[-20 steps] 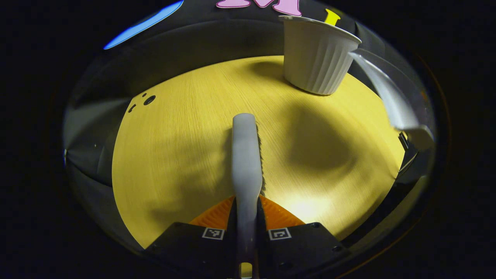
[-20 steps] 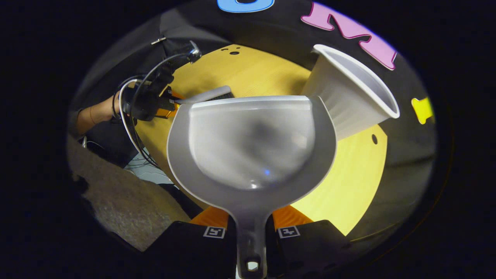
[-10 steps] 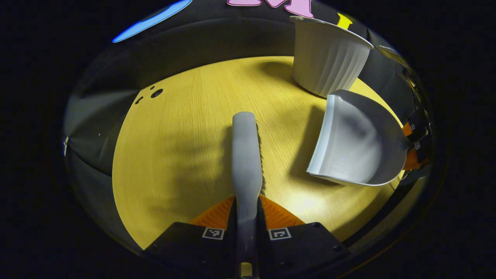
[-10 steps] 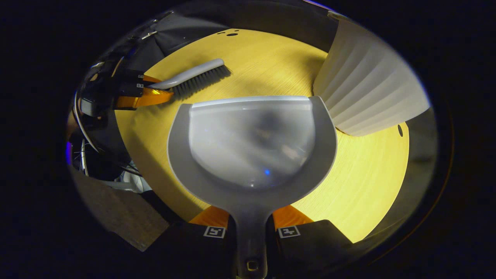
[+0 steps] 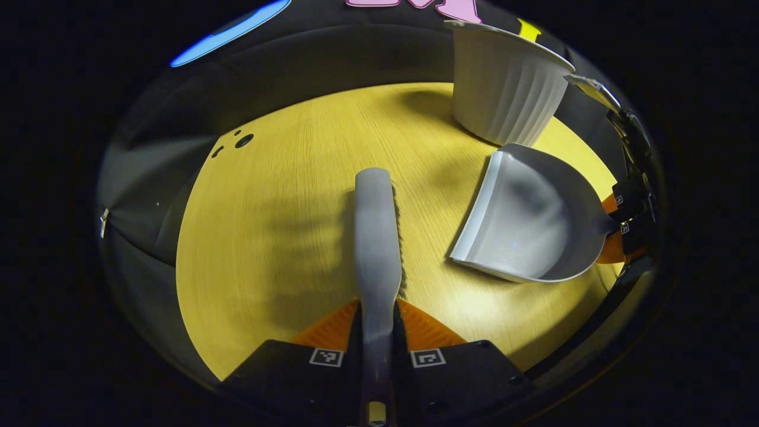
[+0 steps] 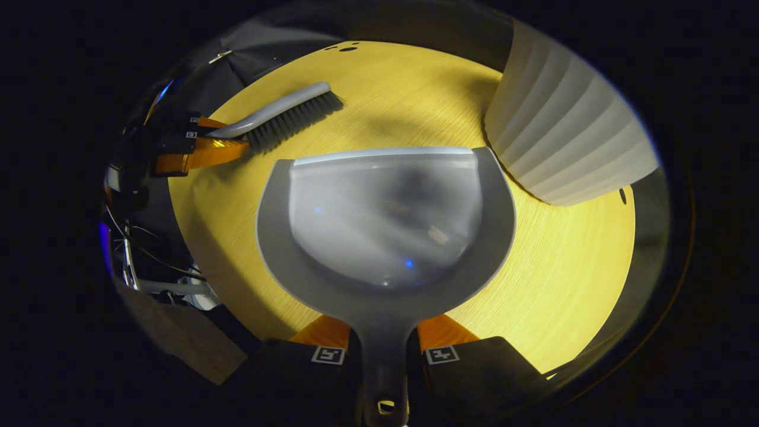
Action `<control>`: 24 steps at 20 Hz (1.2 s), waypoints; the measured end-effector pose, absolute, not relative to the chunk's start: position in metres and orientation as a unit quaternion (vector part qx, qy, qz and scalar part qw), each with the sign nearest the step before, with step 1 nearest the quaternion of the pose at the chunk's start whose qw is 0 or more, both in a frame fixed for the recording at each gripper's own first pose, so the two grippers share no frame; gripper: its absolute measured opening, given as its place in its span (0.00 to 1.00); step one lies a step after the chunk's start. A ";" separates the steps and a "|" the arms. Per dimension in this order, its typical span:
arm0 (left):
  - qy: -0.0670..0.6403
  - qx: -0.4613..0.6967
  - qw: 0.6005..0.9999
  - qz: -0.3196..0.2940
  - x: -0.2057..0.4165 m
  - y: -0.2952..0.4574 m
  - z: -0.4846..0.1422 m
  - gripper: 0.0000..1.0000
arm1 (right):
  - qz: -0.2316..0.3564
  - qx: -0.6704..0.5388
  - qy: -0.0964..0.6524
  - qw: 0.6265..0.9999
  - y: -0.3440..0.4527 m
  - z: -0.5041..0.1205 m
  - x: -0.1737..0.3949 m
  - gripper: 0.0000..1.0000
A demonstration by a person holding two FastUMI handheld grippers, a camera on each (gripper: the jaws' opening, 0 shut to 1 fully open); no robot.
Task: Pick up the small broom and dustpan from the desktop, sweep the trash into the dustpan with the broom, and then empty the trash into the garbage bin.
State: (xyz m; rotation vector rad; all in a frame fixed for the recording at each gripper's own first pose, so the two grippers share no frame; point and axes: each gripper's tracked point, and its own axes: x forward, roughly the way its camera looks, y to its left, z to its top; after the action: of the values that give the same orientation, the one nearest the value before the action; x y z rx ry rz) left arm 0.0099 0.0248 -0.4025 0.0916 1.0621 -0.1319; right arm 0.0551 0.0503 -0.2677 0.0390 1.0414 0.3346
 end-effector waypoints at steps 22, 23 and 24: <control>0.485 0.048 0.872 -0.053 0.006 0.030 -0.380 0.84 | 0.156 0.060 0.477 0.863 0.057 -0.240 0.026 0.92; 0.476 0.051 0.877 -0.046 0.006 0.034 -0.372 0.87 | 0.151 0.068 0.471 0.867 0.056 -0.235 0.023 0.99; 0.465 0.055 0.883 -0.039 0.006 0.037 -0.364 0.88 | 0.143 0.074 0.461 0.873 0.051 -0.226 0.023 1.00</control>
State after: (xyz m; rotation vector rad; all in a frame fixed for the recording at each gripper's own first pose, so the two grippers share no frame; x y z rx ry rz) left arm 0.0065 0.0367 -0.3639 0.1136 0.9692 -0.0820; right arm 0.0227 0.0506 -0.2260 0.1544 0.9623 0.2981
